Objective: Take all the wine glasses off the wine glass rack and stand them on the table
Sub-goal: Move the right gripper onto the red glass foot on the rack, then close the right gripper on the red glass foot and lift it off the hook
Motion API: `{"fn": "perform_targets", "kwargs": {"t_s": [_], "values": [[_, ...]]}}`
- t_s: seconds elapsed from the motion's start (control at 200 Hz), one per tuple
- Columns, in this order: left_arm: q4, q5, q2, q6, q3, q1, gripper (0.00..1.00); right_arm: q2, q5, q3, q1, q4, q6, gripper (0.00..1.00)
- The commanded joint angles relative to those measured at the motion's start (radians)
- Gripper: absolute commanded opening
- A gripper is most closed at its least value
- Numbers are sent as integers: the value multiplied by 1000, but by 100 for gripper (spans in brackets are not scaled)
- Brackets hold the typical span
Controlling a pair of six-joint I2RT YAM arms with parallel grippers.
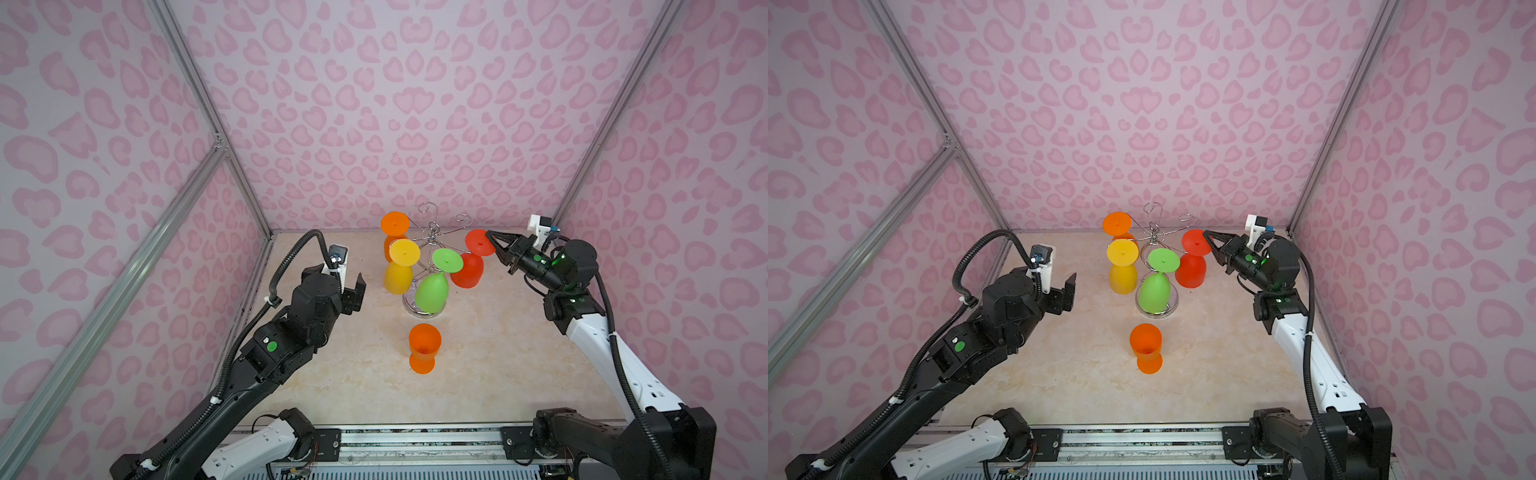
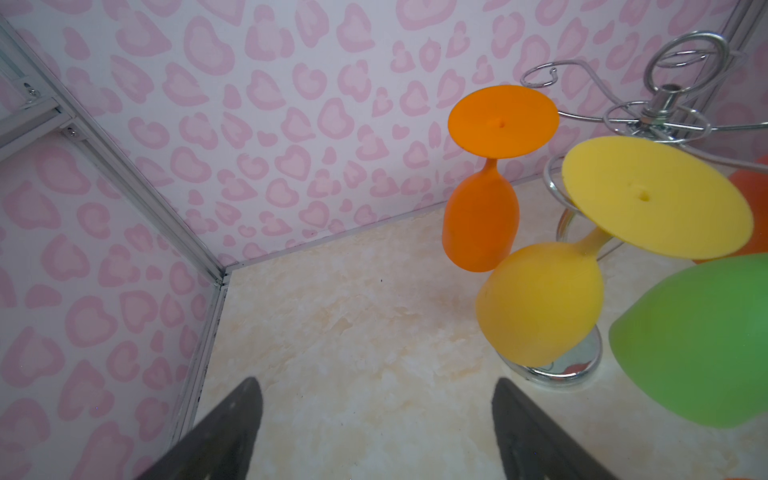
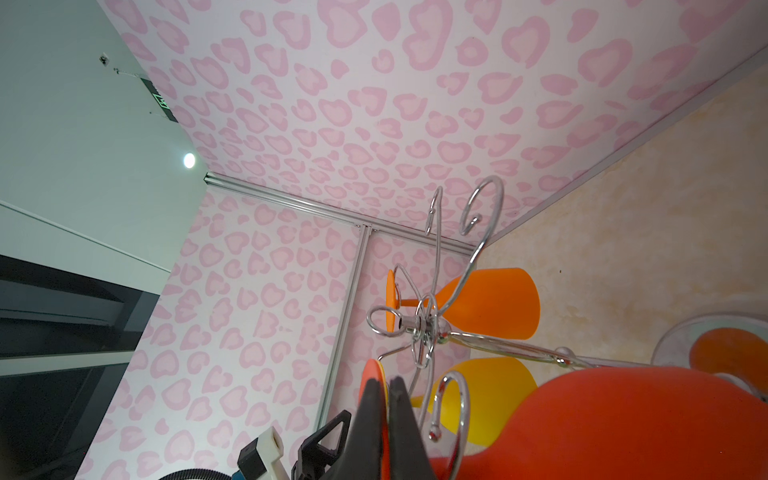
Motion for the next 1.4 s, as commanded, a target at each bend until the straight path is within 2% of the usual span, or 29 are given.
{"fn": "perform_targets", "kwargs": {"t_s": [0.0,0.41,0.79,1.396], "values": [[40,4,-2,-8,-2,1,88,4,1,-4,18,21,-4,0],[41,7,-5,-11,-12,1,88,83,34,57,98,46,-9,0],[34,-1,-15,-11,-20,2,88,140,56,152,120,-69,-102,0],[25,2,-16,-6,-14,7,88,191,82,238,119,-142,-145,0]]}}
